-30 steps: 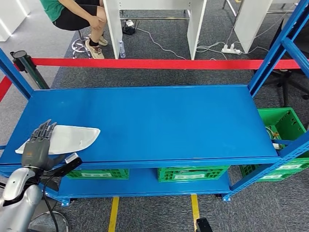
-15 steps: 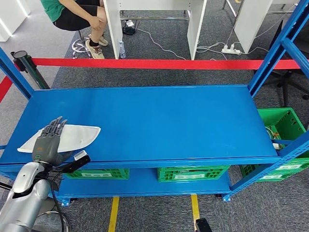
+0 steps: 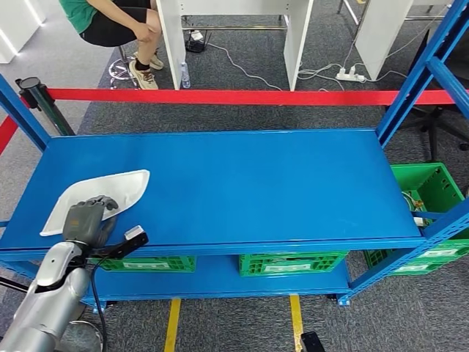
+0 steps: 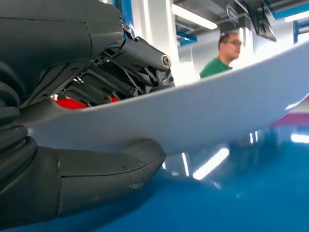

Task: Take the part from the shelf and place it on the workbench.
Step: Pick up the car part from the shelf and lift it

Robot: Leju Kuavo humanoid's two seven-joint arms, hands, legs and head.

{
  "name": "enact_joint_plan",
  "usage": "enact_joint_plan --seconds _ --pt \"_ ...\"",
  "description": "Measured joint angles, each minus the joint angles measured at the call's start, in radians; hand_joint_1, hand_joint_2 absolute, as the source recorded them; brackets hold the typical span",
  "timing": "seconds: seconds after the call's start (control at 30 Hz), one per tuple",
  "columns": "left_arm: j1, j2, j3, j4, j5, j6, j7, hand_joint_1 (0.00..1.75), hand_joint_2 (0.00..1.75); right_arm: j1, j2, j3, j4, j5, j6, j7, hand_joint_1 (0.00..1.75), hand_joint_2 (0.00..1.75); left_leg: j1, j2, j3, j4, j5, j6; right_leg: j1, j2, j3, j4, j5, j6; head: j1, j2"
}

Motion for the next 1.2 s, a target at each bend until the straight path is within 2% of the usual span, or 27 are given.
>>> enact_joint_plan --seconds 0.47,0.63,0.8,0.93,0.97,1.03,1.1,1.2 --pt "0.004 0.003 0.001 0.0 0.008 0.022 -0.005 1.75 1.75 0.0 0.0 -0.003 0.0 0.003 -0.008 0.004 0.0 0.0 0.0 0.0 0.0 0.0 0.0 0.0 0.0 0.0 0.001 0.0 0.0 0.0 0.0 0.0" --pt "0.041 0.003 0.001 -0.024 0.015 0.104 -0.071 1.75 1.75 0.002 0.0 -0.005 0.0 0.003 -0.014 0.002 0.0 0.0 0.0 0.0 0.0 0.0 0.0 0.0 0.0 0.0 0.0 0.0 0.0 0.0 0.0 0.0" --pt "0.116 -0.007 0.0 -0.125 0.052 0.183 -0.15 1.75 1.75 0.005 0.0 -0.012 0.0 0.0 -0.02 -0.009 0.0 0.0 0.0 0.001 0.0 0.0 0.0 0.0 0.0 0.0 -0.001 0.0 0.0 0.0 0.0 0.0" --pt "0.186 -0.036 -0.018 -0.268 0.091 0.196 -0.197 1.75 1.75 0.012 0.0 -0.029 0.0 -0.017 -0.011 -0.049 0.0 0.0 0.0 0.001 -0.001 0.0 0.0 0.0 0.0 0.0 -0.001 0.0 0.0 0.0 0.0 0.0" --pt "0.205 -0.045 -0.03 -0.31 0.094 0.195 -0.203 1.75 1.75 0.015 -0.001 -0.034 0.0 -0.023 -0.008 -0.061 0.0 0.0 -0.002 0.001 -0.001 0.002 -0.001 0.002 -0.002 0.0 0.0 -0.003 0.001 0.002 0.0 0.0" --pt "0.243 -0.066 -0.062 -0.394 0.094 0.194 -0.212 1.75 1.75 0.02 -0.003 -0.046 0.0 -0.035 -0.002 -0.082 0.0 0.0 -0.001 0.002 0.003 -0.009 0.007 0.015 -0.005 0.0 0.002 -0.01 0.006 0.012 -0.001 0.0" --pt "0.277 -0.09 -0.102 -0.474 0.089 0.196 -0.217 1.75 1.75 0.023 -0.007 -0.061 0.0 -0.051 0.005 -0.1 0.0 0.0 0.004 0.006 0.012 -0.035 0.025 0.031 -0.004 0.003 -0.008 0.007 -0.015 0.023 0.001 0.0" --pt "0.315 -0.115 -0.159 -0.558 0.08 0.203 -0.221 1.75 1.75 0.025 -0.013 -0.082 0.0 -0.067 0.009 -0.116 0.0 0.0 0.009 0.011 0.011 -0.05 0.036 0.037 -0.011 0.007 -0.069 0.143 -0.098 0.031 0.005 0.0"
